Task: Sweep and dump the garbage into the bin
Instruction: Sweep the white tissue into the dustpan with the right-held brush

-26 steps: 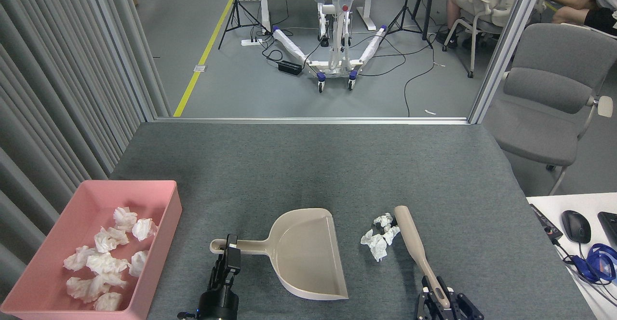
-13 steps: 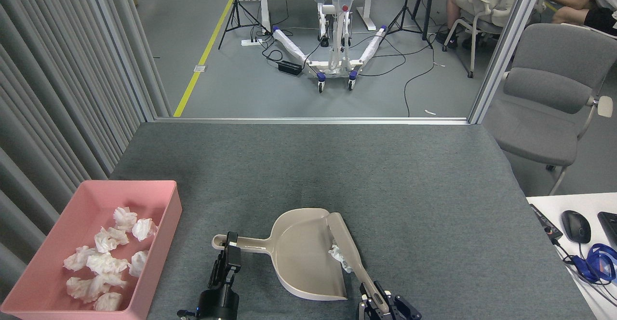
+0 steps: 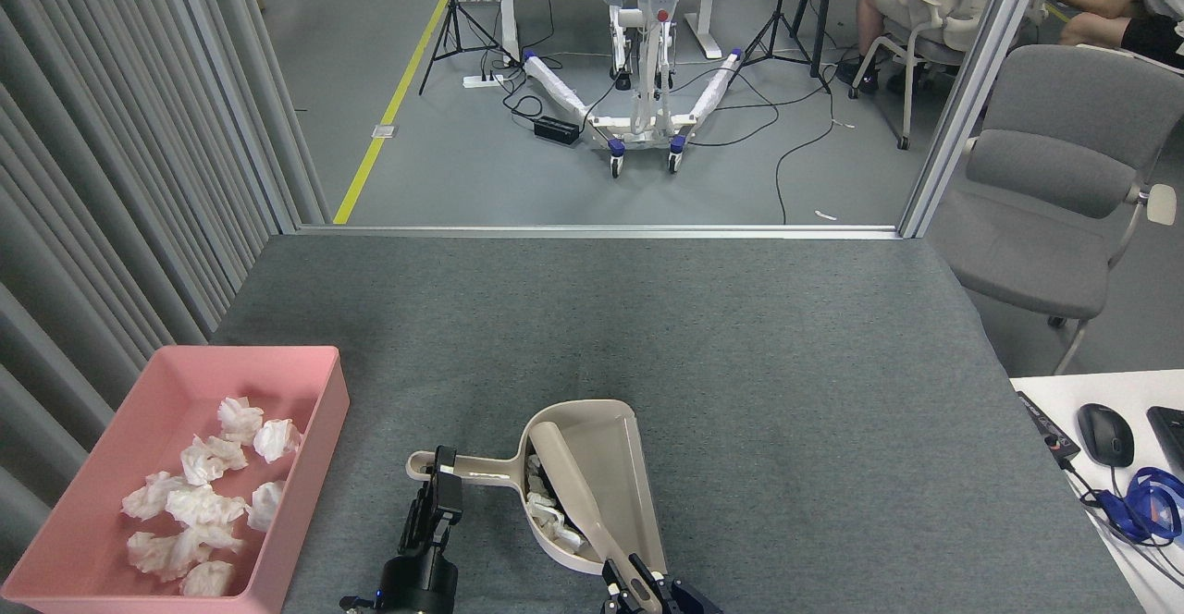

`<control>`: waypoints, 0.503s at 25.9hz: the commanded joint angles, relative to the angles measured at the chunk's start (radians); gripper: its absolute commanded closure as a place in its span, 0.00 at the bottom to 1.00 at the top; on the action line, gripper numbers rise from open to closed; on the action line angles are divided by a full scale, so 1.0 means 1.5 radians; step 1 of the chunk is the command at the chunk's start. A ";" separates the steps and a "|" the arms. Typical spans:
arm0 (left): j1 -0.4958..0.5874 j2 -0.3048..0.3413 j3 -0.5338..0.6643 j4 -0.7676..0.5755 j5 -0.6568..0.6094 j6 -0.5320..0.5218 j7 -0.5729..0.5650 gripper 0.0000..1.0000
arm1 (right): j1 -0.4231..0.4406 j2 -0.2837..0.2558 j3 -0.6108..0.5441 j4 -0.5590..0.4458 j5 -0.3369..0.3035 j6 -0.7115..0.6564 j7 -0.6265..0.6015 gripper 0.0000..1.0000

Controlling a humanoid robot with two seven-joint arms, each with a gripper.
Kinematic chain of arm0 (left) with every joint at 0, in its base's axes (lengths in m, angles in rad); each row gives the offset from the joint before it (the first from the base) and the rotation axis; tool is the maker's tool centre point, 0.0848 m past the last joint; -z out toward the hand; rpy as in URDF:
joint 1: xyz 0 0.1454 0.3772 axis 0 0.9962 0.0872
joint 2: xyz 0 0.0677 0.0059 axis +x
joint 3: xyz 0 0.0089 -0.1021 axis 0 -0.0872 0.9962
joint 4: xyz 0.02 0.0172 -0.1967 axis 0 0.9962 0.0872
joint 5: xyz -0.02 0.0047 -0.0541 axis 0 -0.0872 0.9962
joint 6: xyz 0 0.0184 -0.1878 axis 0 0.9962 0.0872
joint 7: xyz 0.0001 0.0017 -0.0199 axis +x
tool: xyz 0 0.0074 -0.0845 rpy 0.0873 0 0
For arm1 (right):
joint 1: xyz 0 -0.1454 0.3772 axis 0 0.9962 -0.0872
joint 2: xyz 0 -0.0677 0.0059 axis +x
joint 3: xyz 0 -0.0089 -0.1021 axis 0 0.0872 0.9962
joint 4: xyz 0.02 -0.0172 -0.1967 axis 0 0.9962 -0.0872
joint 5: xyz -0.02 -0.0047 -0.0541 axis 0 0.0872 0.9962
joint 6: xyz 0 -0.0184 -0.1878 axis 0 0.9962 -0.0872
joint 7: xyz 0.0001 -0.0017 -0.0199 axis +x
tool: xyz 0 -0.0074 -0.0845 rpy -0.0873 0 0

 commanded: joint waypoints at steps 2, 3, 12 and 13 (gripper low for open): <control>0.007 -0.002 -0.002 -0.028 0.034 0.002 -0.008 0.95 | 0.006 0.001 0.003 -0.022 -0.034 -0.030 -0.040 0.98; 0.011 -0.002 -0.003 -0.044 0.055 0.005 -0.008 0.95 | 0.007 0.001 0.003 -0.026 -0.035 -0.030 -0.044 0.98; 0.025 0.000 -0.009 -0.080 0.142 0.034 -0.008 0.94 | 0.028 -0.035 -0.054 -0.102 -0.037 -0.023 -0.046 0.98; 0.028 0.002 -0.010 -0.090 0.144 0.041 -0.008 0.94 | 0.035 -0.039 -0.069 -0.116 -0.038 -0.023 -0.046 0.98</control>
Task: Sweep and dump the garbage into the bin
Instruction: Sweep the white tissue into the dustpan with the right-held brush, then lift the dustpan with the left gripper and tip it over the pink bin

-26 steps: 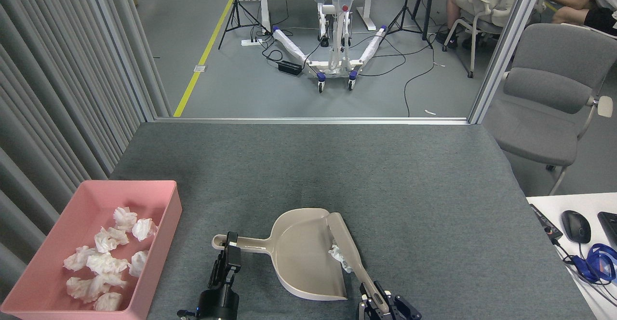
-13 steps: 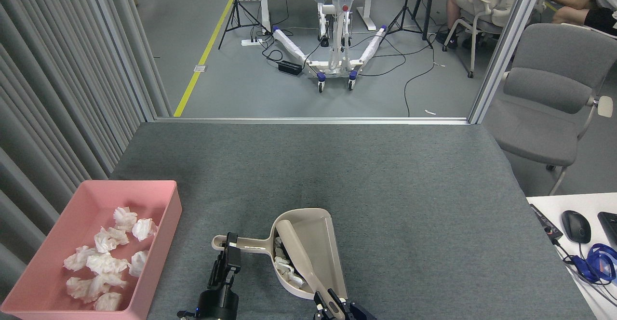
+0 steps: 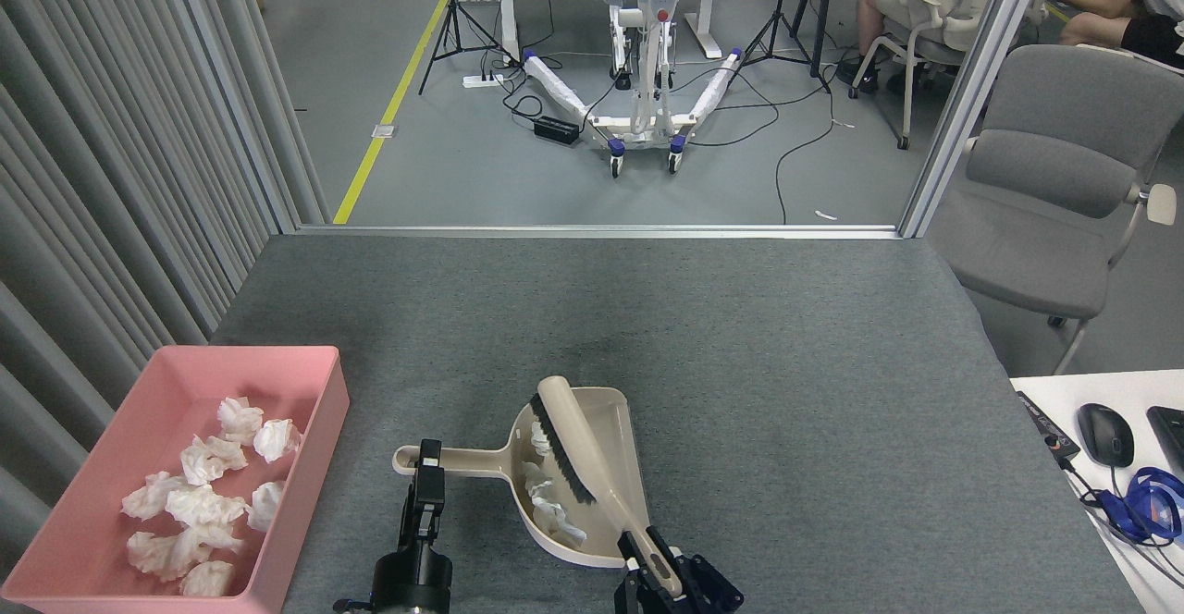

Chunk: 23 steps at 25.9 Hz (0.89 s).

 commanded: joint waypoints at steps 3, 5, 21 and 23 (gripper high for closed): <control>0.006 0.003 -0.003 -0.034 0.022 0.031 -0.001 0.93 | 0.018 -0.031 -0.081 -0.061 -0.006 0.002 0.001 0.98; 0.011 0.002 -0.003 -0.041 0.024 0.032 0.000 0.92 | 0.019 -0.042 -0.104 -0.065 -0.016 0.003 0.002 0.98; 0.055 0.173 -0.044 -0.232 0.233 0.130 0.007 1.00 | 0.006 -0.151 -0.182 0.003 -0.072 0.052 0.005 0.97; 0.055 0.199 -0.044 -0.250 0.255 0.152 0.008 1.00 | 0.005 -0.153 -0.190 0.020 -0.072 0.049 0.003 0.96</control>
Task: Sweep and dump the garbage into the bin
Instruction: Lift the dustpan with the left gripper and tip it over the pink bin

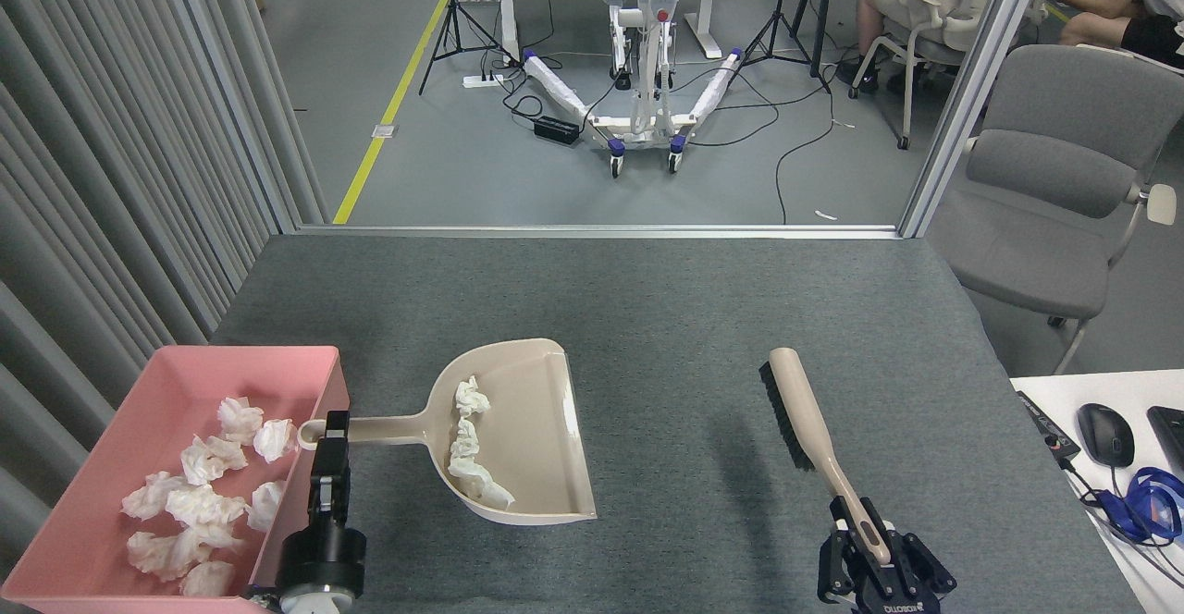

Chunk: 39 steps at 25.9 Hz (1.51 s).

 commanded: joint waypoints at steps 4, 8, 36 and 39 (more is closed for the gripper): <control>0.021 0.089 0.000 -0.054 0.089 0.017 0.013 1.00 | -0.019 -0.014 -0.026 0.054 -0.004 -0.009 -0.009 0.95; 0.024 0.156 0.000 -0.051 0.175 -0.047 0.017 1.00 | -0.028 -0.017 -0.027 0.071 -0.004 -0.023 -0.011 0.94; 0.055 0.509 0.129 0.265 0.239 -0.237 -0.078 1.00 | -0.028 0.012 -0.018 0.116 0.002 -0.014 -0.028 0.64; 0.050 0.518 0.158 0.259 0.112 -0.243 -0.070 1.00 | -0.028 0.014 -0.018 0.116 0.002 -0.014 -0.028 0.63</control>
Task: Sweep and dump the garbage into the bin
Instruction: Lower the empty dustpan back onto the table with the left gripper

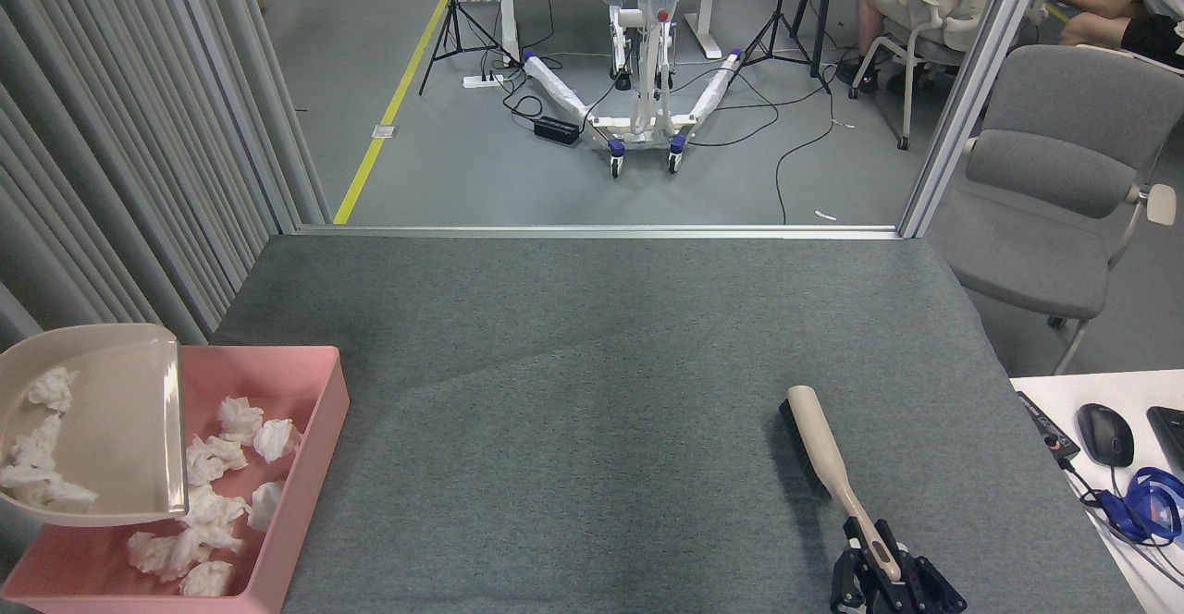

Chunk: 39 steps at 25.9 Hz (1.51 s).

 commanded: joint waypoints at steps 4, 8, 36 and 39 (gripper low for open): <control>-0.005 0.013 0.080 0.000 -0.216 -0.012 0.023 1.00 | 0.000 0.003 -0.001 0.000 0.001 0.003 0.001 0.44; -0.016 0.011 0.132 -0.014 -0.331 0.034 0.025 1.00 | 0.000 0.002 -0.002 -0.009 0.000 0.015 -0.001 0.14; -0.062 -0.478 -0.210 -0.309 -0.151 0.197 0.027 1.00 | 0.029 -0.002 -0.009 -0.131 0.056 0.048 -0.038 0.07; -0.061 -0.510 -0.227 -0.265 -0.180 0.188 0.028 1.00 | 0.033 -0.003 -0.010 -0.140 0.074 0.049 -0.040 0.07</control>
